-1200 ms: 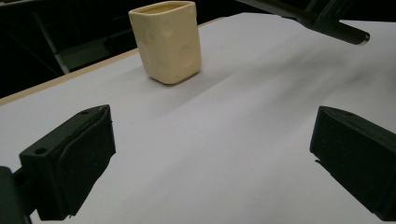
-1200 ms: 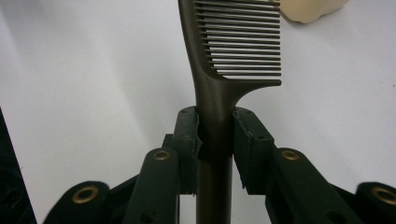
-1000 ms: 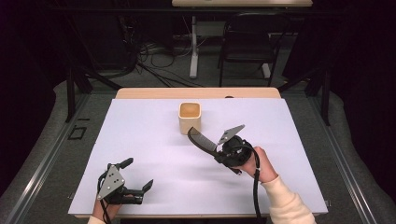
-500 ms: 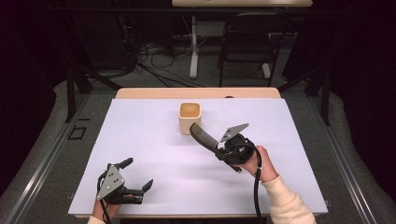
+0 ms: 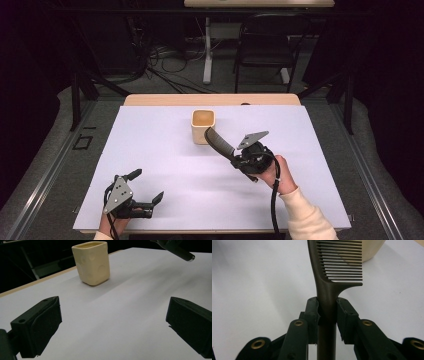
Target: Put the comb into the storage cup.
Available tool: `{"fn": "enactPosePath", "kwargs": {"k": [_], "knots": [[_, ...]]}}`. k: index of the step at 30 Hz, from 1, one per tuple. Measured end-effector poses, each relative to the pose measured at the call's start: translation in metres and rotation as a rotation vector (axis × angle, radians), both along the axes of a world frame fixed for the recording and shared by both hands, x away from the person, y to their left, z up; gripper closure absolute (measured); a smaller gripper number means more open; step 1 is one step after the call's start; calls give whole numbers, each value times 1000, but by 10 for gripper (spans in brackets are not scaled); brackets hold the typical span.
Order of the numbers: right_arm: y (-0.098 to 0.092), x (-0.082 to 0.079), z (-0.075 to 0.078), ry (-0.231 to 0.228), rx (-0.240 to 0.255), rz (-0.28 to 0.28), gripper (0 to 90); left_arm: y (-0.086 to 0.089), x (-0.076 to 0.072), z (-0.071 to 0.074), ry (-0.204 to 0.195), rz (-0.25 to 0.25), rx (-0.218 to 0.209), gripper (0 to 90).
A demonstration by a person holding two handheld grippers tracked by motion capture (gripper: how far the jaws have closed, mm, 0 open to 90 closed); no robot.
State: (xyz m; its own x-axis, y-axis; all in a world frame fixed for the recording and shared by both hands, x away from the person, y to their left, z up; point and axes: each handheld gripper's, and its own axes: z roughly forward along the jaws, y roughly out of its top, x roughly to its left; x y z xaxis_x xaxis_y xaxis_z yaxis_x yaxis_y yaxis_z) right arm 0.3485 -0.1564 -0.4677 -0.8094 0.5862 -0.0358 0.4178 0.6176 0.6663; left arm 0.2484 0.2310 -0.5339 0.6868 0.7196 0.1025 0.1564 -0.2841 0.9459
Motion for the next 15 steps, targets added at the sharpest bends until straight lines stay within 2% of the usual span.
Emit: {"fn": "enactPosePath", "kwargs": {"k": [15], "knots": [[-3,0,6,-33,40,-33,723,0,1,0,9,7,0,2]]}}
